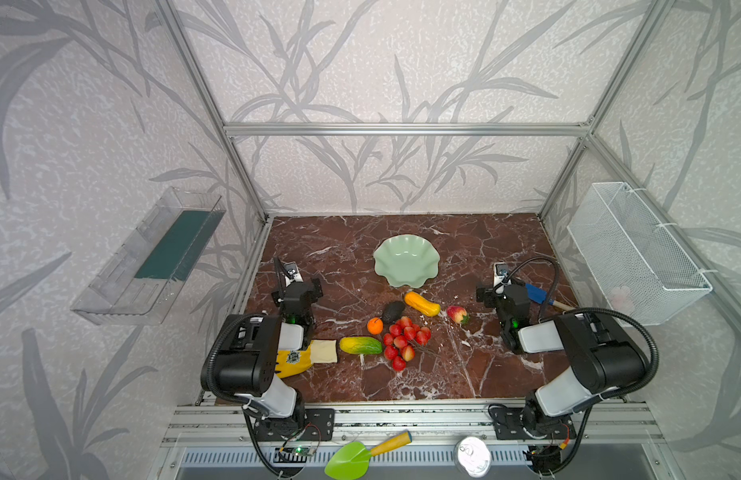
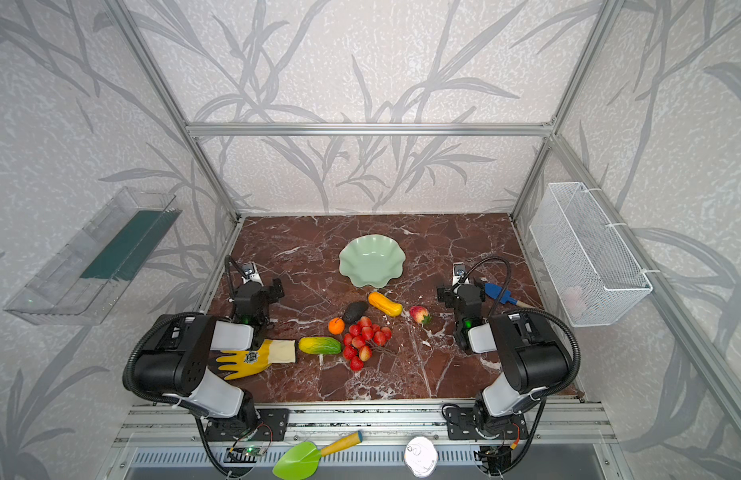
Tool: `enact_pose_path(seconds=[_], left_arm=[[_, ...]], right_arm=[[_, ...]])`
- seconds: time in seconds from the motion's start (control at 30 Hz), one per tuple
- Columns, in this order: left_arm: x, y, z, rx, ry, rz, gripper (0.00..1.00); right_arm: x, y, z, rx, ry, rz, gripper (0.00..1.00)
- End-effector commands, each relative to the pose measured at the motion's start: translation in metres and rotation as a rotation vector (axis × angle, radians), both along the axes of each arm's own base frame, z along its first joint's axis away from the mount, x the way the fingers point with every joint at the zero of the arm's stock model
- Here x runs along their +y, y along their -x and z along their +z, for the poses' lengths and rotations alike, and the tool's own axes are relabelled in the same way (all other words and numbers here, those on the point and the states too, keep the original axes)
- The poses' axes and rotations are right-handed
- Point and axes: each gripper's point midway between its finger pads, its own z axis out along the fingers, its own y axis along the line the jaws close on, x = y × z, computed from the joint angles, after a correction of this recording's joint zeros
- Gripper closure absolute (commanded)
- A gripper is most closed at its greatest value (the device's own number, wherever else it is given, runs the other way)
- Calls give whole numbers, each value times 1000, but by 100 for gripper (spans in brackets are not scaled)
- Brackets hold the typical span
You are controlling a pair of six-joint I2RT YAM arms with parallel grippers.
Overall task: Place and organize the fake fruits in the fruit bowl
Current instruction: 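Move the right gripper toward the pink-red peach near the bowl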
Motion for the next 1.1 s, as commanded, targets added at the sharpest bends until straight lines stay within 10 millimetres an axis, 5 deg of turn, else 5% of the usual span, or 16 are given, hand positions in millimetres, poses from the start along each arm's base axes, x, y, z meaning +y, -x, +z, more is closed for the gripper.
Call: enact_pose_path(seconds=[0.0, 0.17, 0.27, 0.43, 0.5, 0.6, 0.77, 1.07], left_arm=[[3, 9, 15, -91, -7, 11, 1], [13, 37, 60, -172, 3, 89, 1], [14, 46, 91, -219, 154, 126, 1], [-8, 41, 125, -286, 260, 1, 1], [-16, 41, 124, -278, 331, -25, 1], [-29, 40, 118, -234, 392, -84, 2], [-46, 49, 106, -121, 488, -139, 3], [-56, 64, 107, -94, 562, -171, 5]], right_arm=[[0, 6, 21, -87, 24, -34, 1], [2, 8, 23, -101, 26, -28, 1], [-7, -1, 25, -57, 26, -74, 1], [-23, -4, 95, -23, -36, -223, 1], [-14, 0, 127, -85, -207, -192, 1], [21, 14, 136, -54, -347, 22, 1], [62, 51, 102, 161, -472, 192, 7], [107, 104, 18, 578, -378, 238, 14]])
